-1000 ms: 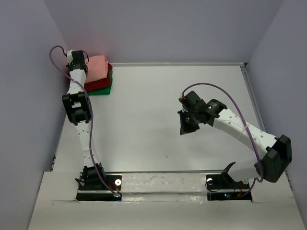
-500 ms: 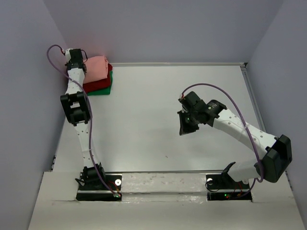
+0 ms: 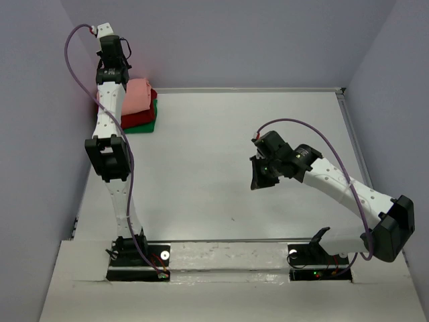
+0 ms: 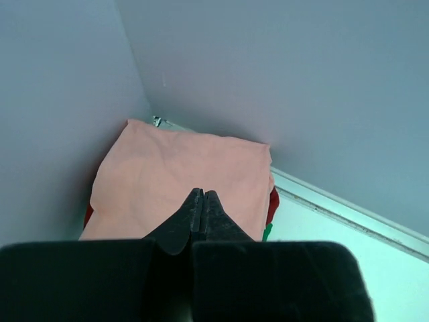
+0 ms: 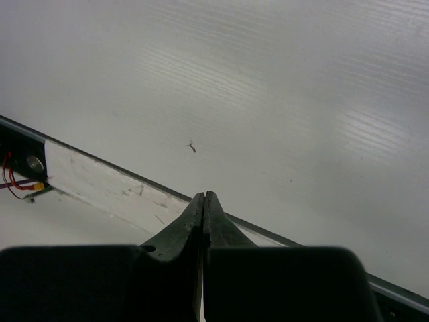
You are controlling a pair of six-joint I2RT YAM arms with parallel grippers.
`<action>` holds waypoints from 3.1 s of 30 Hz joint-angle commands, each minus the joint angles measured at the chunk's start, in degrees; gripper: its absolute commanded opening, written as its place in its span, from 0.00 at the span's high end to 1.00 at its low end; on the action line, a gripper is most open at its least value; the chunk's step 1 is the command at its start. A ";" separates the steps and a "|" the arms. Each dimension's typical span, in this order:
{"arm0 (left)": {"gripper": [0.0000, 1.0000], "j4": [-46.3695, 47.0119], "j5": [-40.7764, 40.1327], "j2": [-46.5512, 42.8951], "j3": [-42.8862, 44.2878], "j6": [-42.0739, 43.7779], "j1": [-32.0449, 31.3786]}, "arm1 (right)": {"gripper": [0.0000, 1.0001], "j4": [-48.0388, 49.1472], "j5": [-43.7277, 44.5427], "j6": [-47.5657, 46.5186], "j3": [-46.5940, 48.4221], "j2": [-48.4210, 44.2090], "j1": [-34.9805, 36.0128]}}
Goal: Fold and stack the t-shirts
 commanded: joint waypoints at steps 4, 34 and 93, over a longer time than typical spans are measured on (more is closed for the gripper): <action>1.00 -0.86 1.44 4.31 -1.33 -0.23 0.98 | 1.00 1.28 2.85 0.18 0.91 -3.26 0.57; 1.00 -2.00 -8.03 -6.13 -13.81 -8.75 -4.12 | 1.00 1.80 5.85 -5.10 4.95 -0.62 0.57; 1.00 0.81 -26.76 -53.53 -71.47 -24.57 -59.92 | 0.63 15.25 16.91 -5.01 -13.50 -23.38 0.57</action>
